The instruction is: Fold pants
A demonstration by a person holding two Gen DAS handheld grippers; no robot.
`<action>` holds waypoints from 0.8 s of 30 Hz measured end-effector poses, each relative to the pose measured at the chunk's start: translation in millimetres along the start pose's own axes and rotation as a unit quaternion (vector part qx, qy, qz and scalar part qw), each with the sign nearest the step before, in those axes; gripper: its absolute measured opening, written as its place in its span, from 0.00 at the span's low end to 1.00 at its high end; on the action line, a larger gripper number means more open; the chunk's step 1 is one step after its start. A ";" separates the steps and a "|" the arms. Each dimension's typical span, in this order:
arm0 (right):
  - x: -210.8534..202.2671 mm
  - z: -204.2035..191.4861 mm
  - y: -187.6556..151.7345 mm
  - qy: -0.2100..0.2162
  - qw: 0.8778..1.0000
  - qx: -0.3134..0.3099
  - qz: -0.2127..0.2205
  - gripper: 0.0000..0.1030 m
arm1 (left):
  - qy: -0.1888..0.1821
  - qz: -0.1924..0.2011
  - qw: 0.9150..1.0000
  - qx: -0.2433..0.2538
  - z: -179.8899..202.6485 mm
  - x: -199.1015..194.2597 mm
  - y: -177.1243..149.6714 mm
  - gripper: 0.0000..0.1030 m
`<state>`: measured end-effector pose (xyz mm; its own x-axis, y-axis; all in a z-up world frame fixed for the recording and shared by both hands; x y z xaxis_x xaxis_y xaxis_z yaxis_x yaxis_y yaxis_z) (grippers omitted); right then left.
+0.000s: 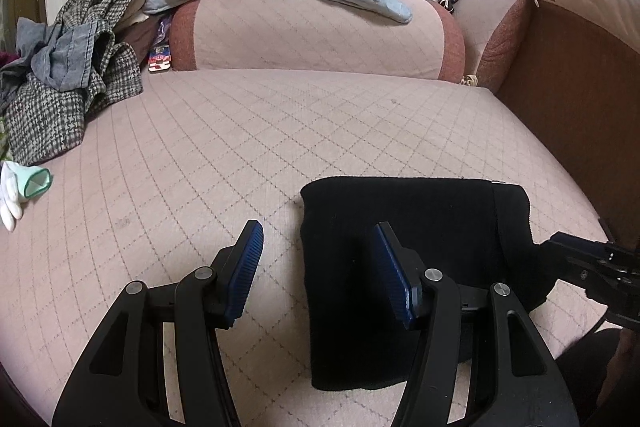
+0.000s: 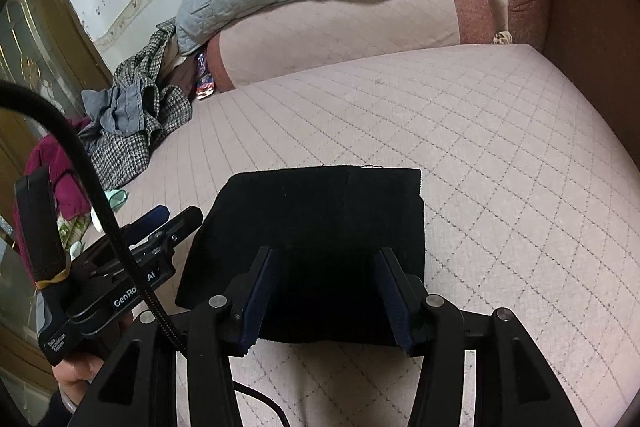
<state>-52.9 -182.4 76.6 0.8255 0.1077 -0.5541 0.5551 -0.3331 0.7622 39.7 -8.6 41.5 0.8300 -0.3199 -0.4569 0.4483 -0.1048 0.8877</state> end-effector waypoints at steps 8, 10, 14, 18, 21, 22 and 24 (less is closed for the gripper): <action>6.3 3.1 -2.2 -0.007 1.000 0.004 -0.009 0.48 | -0.004 -0.001 1.000 0.002 1.3 -3.4 -0.3 0.55; 6.9 4.1 -1.5 -0.009 1.000 0.002 -0.009 0.48 | -0.012 -0.001 1.000 0.003 2.4 -5.0 -0.8 0.56; 8.2 8.4 0.1 -0.018 1.000 0.006 -0.008 0.49 | -0.030 -0.002 1.000 0.004 4.1 -7.9 -2.1 0.56; 9.9 17.4 0.1 -0.023 1.000 0.015 -0.013 0.50 | -0.048 -0.005 0.999 -0.007 1.7 -9.4 -2.9 0.56; 15.2 28.5 -1.8 -0.041 0.999 0.021 -0.022 0.54 | -0.063 -0.016 0.997 -0.030 -7.4 -8.7 -2.5 0.56; 16.5 32.1 -2.1 -0.043 0.998 0.028 -0.022 0.56 | -0.067 -0.021 0.997 -0.038 -10.8 -7.9 -2.5 0.56; 21.2 42.3 -3.5 -0.047 0.997 0.049 -0.026 0.61 | -0.068 -0.033 0.996 -0.055 -19.1 -5.2 -3.8 0.56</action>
<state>-41.7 -218.6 48.1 0.7799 0.0406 -0.6245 0.5804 -0.4201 0.6976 39.9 11.4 39.4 0.7481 -0.4406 -0.4961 0.5405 -0.0292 0.8409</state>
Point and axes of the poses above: each gripper's, at about its wrist camera, not at the fingertips, and x roughly the way its jaws point, z to its right, y to its top, the point moved 4 cm from there along x, roughly the way its jaws point, and after that the axes turned 15 degrees about z, right-handed, at the moved point
